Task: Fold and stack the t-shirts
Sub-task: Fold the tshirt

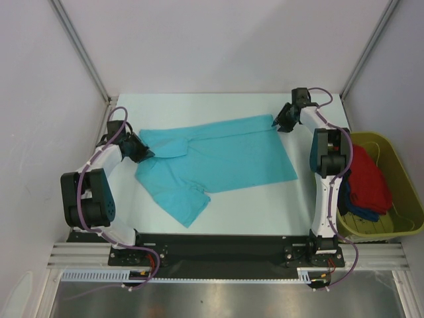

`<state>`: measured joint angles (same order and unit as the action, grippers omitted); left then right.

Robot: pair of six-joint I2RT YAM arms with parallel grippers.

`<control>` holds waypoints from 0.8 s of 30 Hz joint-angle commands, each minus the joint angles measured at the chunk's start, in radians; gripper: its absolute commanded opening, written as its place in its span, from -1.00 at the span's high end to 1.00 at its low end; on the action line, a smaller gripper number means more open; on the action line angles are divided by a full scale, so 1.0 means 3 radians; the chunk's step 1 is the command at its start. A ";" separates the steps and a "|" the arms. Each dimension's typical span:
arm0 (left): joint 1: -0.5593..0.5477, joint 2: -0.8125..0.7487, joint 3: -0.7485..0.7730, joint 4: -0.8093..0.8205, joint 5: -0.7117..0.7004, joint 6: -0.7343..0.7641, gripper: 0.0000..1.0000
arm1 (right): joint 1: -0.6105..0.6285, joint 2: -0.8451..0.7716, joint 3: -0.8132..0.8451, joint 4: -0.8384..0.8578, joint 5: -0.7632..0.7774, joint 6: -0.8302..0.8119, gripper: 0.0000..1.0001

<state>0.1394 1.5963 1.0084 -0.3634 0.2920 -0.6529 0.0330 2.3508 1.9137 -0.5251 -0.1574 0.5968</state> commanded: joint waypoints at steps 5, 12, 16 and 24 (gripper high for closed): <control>-0.0015 -0.0151 0.0126 -0.0021 0.0054 0.0065 0.99 | -0.0033 0.0099 0.0181 0.0109 -0.0043 0.0035 0.17; -0.0015 -0.0182 0.0121 -0.0052 0.0054 0.0080 0.99 | -0.0033 0.0095 0.0130 0.0124 -0.0099 0.0066 0.42; -0.0015 -0.0228 0.0121 -0.0077 0.0054 0.0090 0.99 | -0.0038 0.0079 0.0176 0.0134 -0.0104 0.0071 0.67; 0.0062 -0.0310 0.0034 -0.0021 0.0100 0.0019 0.99 | -0.0038 0.0115 0.0488 -0.0008 -0.0212 -0.0026 0.94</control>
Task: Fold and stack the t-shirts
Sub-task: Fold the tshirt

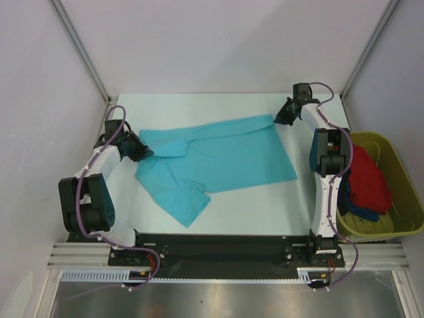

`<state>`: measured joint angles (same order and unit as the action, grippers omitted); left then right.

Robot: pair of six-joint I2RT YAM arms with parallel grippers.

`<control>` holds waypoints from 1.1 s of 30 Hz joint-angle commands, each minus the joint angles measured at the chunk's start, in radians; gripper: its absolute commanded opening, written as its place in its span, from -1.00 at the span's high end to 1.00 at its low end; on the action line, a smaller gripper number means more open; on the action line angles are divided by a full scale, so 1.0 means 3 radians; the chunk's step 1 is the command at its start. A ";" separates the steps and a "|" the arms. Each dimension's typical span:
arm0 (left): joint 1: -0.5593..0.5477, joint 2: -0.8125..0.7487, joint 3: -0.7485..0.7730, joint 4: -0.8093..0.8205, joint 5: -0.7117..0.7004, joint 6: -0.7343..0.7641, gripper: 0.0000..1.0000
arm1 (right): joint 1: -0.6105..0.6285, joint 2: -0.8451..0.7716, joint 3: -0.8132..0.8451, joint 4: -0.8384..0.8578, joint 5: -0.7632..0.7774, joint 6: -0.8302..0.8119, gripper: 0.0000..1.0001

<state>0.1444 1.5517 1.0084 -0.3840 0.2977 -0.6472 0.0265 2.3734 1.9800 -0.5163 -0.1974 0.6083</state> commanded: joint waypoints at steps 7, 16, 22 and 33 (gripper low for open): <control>0.0117 -0.0207 0.0018 0.0048 0.0122 -0.0006 0.99 | -0.0022 0.0055 0.0456 -0.0196 -0.0083 -0.0166 0.96; 0.0142 -0.0263 0.0008 0.0017 0.0173 -0.0026 1.00 | -0.0032 0.0081 0.0492 -0.0283 -0.0119 -0.0202 0.97; 0.0168 -0.0340 0.0018 -0.0009 0.0219 -0.0046 0.99 | -0.0042 0.0091 0.0553 -0.0278 -0.0135 -0.0187 0.97; 0.0183 -0.0381 -0.0104 -0.0019 0.0219 -0.0041 1.00 | -0.0053 0.0101 0.0604 -0.0340 -0.0155 -0.0233 0.97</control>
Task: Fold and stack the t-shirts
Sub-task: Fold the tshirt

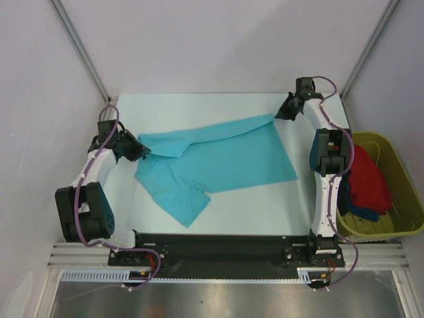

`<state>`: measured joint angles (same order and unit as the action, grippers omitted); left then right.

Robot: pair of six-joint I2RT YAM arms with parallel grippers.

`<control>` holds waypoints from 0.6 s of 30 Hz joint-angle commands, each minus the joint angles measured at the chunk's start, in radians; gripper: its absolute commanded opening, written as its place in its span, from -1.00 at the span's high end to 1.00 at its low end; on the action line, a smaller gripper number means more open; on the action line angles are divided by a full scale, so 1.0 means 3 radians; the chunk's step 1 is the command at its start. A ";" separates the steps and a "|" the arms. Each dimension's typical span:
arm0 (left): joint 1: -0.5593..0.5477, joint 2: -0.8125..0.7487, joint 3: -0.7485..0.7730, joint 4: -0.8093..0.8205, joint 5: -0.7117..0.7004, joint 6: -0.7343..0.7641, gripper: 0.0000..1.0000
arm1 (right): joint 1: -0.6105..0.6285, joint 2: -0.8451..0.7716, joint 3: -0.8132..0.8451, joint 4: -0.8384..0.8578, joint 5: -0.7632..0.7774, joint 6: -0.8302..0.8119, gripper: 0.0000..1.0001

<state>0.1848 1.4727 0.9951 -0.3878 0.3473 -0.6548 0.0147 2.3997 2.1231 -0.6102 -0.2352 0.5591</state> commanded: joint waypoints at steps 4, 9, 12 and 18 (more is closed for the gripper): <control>0.0044 -0.0133 -0.0126 0.0024 0.0029 -0.0011 0.99 | -0.0023 -0.0002 0.0051 -0.0017 -0.0029 -0.0104 0.97; 0.0044 -0.0062 -0.0162 0.0019 0.0023 0.0010 0.99 | -0.0023 0.0039 0.0036 -0.0042 -0.0029 -0.0135 0.94; 0.0049 -0.0036 -0.0198 -0.0011 -0.0022 0.0004 0.48 | -0.0018 0.0039 0.0051 -0.0154 0.0093 -0.0176 0.78; 0.0074 -0.0291 -0.0213 -0.0134 -0.0513 0.0081 -0.51 | -0.0023 -0.0017 0.0117 -0.0502 0.0456 -0.0477 0.28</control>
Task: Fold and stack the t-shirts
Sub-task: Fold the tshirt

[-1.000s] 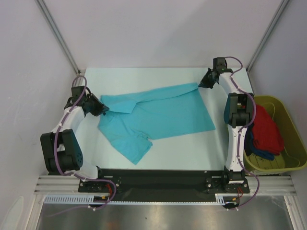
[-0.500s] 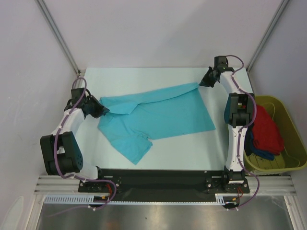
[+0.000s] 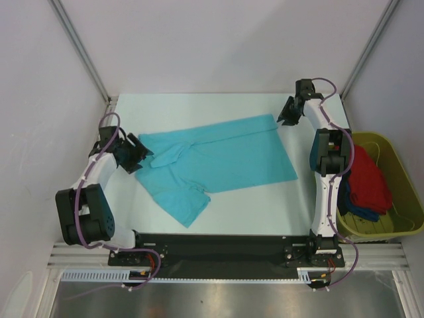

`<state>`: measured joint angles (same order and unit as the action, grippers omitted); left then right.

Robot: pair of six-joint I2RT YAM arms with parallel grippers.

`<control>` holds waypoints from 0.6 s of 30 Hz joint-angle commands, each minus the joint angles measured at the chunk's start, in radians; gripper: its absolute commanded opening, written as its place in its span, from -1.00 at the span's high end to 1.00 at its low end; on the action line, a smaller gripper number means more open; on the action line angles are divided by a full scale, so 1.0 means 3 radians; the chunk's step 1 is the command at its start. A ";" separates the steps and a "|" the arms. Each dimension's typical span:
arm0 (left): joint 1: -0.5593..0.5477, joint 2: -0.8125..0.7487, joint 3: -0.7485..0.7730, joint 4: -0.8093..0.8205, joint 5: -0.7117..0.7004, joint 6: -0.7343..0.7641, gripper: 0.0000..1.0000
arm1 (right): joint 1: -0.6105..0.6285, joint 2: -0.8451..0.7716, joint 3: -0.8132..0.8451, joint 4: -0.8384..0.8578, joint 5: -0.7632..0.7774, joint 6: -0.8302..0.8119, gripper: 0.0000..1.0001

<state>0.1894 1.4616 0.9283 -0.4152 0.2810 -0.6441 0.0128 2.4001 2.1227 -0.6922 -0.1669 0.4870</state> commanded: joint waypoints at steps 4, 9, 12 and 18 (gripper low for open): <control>0.0105 -0.0112 0.0167 0.0065 -0.0394 0.0163 -0.52 | -0.0007 -0.0151 0.0098 -0.0193 0.0392 -0.0431 0.21; 0.0146 0.0577 0.0785 0.0167 -0.0205 0.0500 -0.36 | 0.0044 -0.0106 0.0430 -0.0244 0.0342 -0.0652 0.15; 0.0151 0.0997 0.1195 0.0187 -0.0226 0.0663 -0.25 | 0.0070 -0.0069 0.0568 -0.0306 0.0224 -0.0626 0.14; 0.0202 0.1856 0.2176 -0.0093 -0.0149 0.0741 0.11 | 0.0203 -0.0177 0.0441 -0.0244 -0.0032 -0.0514 0.14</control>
<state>0.2310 1.9465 1.4452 -0.4122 0.2157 -0.4652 0.0414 2.3943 2.2528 -0.7586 -0.1276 0.3359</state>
